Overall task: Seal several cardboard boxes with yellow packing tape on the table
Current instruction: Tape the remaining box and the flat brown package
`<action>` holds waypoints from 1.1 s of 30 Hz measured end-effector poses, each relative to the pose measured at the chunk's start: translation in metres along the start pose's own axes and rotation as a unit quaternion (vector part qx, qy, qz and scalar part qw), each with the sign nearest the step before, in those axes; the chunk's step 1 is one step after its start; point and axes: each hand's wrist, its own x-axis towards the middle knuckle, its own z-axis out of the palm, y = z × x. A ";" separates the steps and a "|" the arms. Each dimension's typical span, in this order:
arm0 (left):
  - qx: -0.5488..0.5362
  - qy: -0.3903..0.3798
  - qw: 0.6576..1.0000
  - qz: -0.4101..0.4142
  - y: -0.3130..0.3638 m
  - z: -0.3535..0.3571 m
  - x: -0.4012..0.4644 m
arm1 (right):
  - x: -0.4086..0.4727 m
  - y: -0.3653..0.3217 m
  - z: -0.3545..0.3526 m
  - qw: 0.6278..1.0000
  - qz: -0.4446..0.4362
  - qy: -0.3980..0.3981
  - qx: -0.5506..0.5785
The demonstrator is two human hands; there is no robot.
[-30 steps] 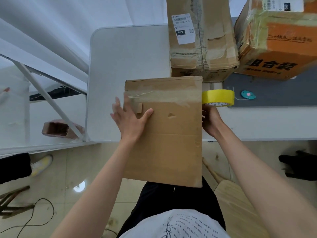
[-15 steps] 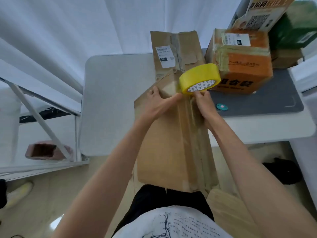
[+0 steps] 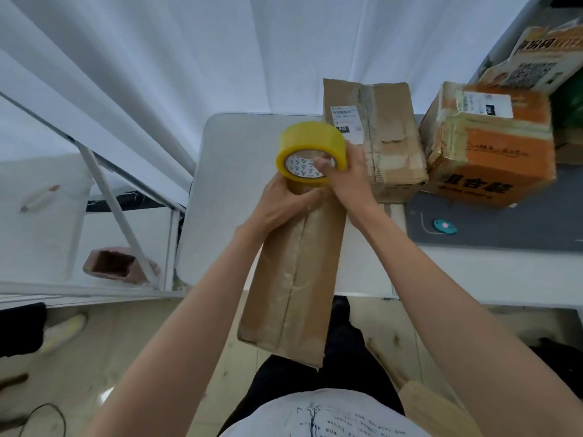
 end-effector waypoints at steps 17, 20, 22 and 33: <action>0.041 0.015 0.999 0.015 -0.005 0.002 0.001 | -0.006 0.001 -0.062 0.988 -0.065 0.137 0.002; 0.035 0.012 0.999 0.018 -0.002 0.005 0.001 | -0.016 0.011 -0.098 0.973 -0.144 0.151 -0.097; 0.036 0.009 0.999 0.021 -0.002 0.008 0.002 | -0.024 0.019 -0.103 0.968 -0.159 0.145 -0.127; 0.024 0.008 0.999 0.023 -0.007 0.006 0.002 | -0.027 0.053 -0.096 0.956 -0.168 0.156 -0.182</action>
